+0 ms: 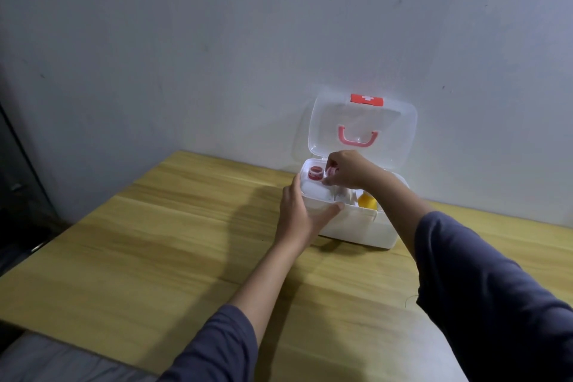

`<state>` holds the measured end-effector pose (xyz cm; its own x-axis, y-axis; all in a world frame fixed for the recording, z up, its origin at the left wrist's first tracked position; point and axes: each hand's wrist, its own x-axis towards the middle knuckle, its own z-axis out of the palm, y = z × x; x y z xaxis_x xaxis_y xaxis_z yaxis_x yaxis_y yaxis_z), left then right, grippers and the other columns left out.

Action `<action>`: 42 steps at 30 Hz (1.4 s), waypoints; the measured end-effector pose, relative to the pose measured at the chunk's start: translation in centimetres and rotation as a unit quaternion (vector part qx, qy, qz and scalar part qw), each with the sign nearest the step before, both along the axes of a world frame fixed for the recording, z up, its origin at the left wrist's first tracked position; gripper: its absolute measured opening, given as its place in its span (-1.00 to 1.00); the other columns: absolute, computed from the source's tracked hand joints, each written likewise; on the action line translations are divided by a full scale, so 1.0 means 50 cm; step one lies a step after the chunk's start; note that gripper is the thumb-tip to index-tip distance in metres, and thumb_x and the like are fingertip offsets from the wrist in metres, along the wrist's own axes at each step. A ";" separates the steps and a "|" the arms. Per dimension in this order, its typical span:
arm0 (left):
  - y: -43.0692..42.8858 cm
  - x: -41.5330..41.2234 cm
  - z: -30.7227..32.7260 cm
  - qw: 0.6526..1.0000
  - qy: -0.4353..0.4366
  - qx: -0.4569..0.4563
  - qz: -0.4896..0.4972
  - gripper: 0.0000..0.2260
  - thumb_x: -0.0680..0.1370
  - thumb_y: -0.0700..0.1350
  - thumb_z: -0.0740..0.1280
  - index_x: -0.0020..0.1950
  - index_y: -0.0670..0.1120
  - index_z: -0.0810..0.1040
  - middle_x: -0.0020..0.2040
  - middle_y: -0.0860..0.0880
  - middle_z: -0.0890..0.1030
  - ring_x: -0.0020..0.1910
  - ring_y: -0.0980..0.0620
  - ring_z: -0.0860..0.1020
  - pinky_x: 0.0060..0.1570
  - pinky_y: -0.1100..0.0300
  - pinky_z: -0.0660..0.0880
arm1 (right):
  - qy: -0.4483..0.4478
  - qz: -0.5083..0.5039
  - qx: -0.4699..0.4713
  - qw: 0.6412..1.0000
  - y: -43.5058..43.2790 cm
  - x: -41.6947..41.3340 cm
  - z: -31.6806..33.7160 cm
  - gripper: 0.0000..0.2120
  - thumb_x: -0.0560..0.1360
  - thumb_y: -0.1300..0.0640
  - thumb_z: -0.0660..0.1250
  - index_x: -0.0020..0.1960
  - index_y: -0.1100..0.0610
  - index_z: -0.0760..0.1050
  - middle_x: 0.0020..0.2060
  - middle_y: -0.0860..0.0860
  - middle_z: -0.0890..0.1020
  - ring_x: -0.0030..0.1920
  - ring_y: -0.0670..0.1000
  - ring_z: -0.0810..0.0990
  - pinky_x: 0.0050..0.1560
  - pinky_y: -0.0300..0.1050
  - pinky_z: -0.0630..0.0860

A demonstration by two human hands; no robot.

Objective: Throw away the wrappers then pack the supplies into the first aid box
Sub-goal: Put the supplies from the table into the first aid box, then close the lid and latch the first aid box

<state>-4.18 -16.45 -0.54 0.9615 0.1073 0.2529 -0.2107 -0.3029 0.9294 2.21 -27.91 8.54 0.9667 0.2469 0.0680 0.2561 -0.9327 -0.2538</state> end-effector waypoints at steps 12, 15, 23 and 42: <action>0.002 0.000 -0.001 1.000 0.009 0.012 0.000 -0.13 0.35 0.15 0.51 0.53 -0.02 0.15 0.41 -0.03 0.28 0.40 0.01 0.31 0.23 0.16 0.36 | -0.028 0.019 0.027 0.999 -0.001 -0.015 0.007 -0.63 0.33 0.13 0.50 0.04 0.23 0.46 -0.05 0.13 0.60 -0.11 0.11 0.54 -0.09 -0.07 0.52; 0.002 -0.002 0.001 1.000 0.008 0.005 -0.004 -0.14 0.36 0.13 0.50 0.53 0.00 0.13 0.41 -0.01 0.28 0.40 0.03 0.29 0.16 0.22 0.31 | -0.030 0.027 0.014 0.999 0.001 -0.009 0.001 -0.64 0.38 0.07 0.45 0.11 0.22 0.55 0.05 0.14 0.63 0.00 0.12 0.57 -0.03 -0.09 0.50; 0.001 0.002 -0.004 1.000 -0.001 0.004 0.004 -0.14 0.35 0.12 0.51 0.53 -0.01 0.16 0.39 -0.02 0.30 0.39 0.03 0.32 0.19 0.23 0.32 | -0.042 0.009 0.055 0.998 0.014 -0.004 -0.013 -0.67 0.45 0.09 0.36 0.15 0.24 0.53 0.10 0.16 0.62 0.07 0.12 0.56 0.01 -0.15 0.45; 0.005 0.001 0.000 1.000 -0.004 0.024 0.004 -0.15 0.32 0.14 0.52 0.50 -0.03 0.21 0.32 -0.02 0.34 0.33 0.03 0.36 0.19 0.18 0.38 | -0.070 -0.009 0.079 0.994 0.004 0.011 -0.015 -0.70 0.44 0.21 0.35 0.16 0.25 0.53 0.12 0.19 0.61 0.08 0.15 0.57 0.14 -0.02 0.53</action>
